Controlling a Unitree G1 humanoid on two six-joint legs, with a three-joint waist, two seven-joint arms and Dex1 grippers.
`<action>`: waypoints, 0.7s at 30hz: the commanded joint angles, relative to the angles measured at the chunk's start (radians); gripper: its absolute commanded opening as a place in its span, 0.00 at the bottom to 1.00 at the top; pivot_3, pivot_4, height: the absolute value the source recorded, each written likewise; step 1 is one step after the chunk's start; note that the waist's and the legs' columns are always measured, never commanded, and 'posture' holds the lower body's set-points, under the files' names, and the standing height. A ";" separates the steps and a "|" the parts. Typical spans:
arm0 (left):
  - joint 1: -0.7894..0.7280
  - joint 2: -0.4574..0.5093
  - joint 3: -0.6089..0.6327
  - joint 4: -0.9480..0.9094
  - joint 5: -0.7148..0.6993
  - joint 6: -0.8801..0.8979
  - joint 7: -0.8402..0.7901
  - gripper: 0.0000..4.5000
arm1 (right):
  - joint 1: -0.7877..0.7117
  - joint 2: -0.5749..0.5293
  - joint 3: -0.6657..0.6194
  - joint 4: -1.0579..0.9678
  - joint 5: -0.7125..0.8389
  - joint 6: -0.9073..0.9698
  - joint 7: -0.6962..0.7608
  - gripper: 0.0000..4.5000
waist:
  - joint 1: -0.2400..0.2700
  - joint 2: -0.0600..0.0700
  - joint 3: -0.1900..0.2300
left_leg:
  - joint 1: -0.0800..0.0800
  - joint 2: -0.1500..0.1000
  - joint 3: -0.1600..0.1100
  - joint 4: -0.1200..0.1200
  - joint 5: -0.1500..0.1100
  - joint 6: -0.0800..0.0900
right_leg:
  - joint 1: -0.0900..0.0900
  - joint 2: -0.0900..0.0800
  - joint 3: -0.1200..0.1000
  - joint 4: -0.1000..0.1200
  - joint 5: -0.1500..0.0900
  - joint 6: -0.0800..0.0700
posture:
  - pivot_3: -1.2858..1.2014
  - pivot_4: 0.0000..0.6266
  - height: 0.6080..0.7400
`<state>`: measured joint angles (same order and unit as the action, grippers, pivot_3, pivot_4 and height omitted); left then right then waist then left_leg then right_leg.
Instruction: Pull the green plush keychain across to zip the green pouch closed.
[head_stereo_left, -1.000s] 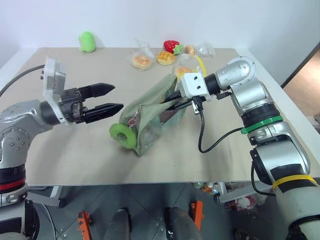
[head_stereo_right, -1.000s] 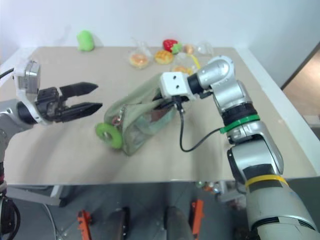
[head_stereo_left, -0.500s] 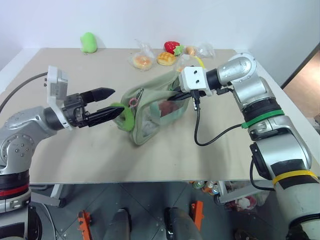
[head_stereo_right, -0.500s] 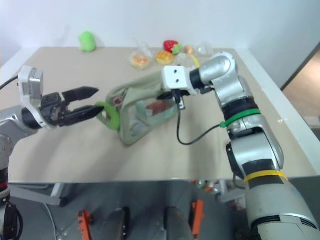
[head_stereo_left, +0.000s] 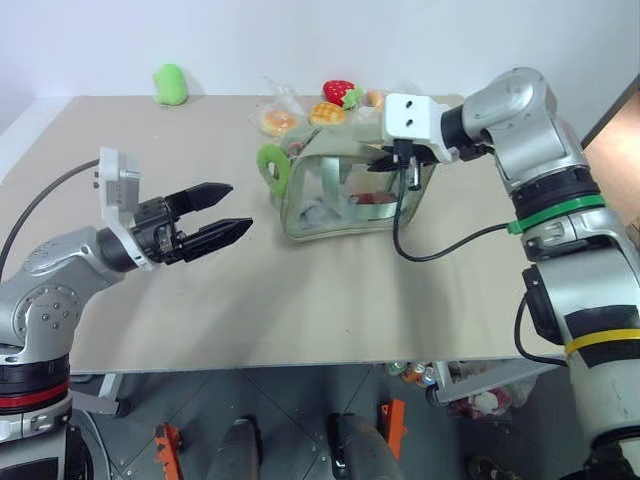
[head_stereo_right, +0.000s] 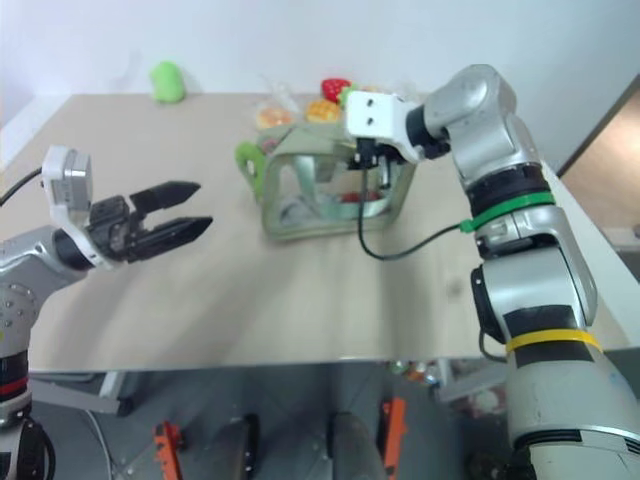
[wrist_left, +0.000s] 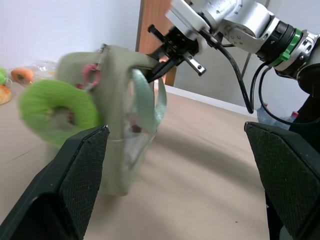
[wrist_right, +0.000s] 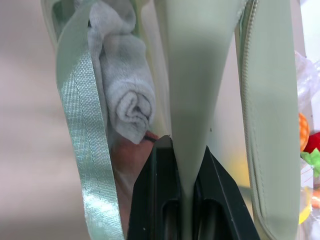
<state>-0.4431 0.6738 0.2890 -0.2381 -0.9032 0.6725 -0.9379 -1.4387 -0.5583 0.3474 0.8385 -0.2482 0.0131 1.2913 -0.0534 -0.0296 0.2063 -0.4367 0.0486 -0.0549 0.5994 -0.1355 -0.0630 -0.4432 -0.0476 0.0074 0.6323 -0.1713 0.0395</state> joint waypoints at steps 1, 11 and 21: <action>0.005 0.006 0.024 -0.030 -0.002 -0.025 0.009 1.00 | -0.062 0.057 -0.027 -0.020 0.011 0.146 -0.039 0.01 | 0.000 0.000 0.000 | 0.000 0.000 0.000 0.000 0.000 0.000 | 0.000 0.000 0.000 0.001 0.000 0.000 | 0.52 0.24 1.00; 0.042 0.073 0.108 -0.040 -0.015 -0.015 0.024 1.00 | 0.061 0.102 -0.013 -0.263 0.064 0.395 0.058 0.01 | 0.005 0.000 0.000 | 0.000 0.001 0.000 0.001 0.000 0.000 | 0.000 0.001 0.000 0.001 0.000 -0.001 | 0.52 0.24 1.00; 0.047 0.075 0.089 -0.037 -0.014 -0.008 0.033 1.00 | -0.017 0.169 -0.048 -0.208 0.110 0.448 0.000 0.01 | 0.002 0.000 0.000 | 0.000 0.002 0.000 0.001 0.000 0.000 | 0.000 0.002 0.000 0.001 0.000 -0.002 | 0.52 0.24 1.00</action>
<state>-0.3907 0.7470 0.3751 -0.2485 -0.9096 0.6745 -0.9034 -1.4042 -0.3886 0.3448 0.6417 -0.1592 0.4761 1.3082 -0.0511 -0.0297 0.2063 -0.4364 0.0504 -0.0554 0.6002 -0.1356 -0.0631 -0.4436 -0.0455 0.0073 0.6338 -0.1711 0.0378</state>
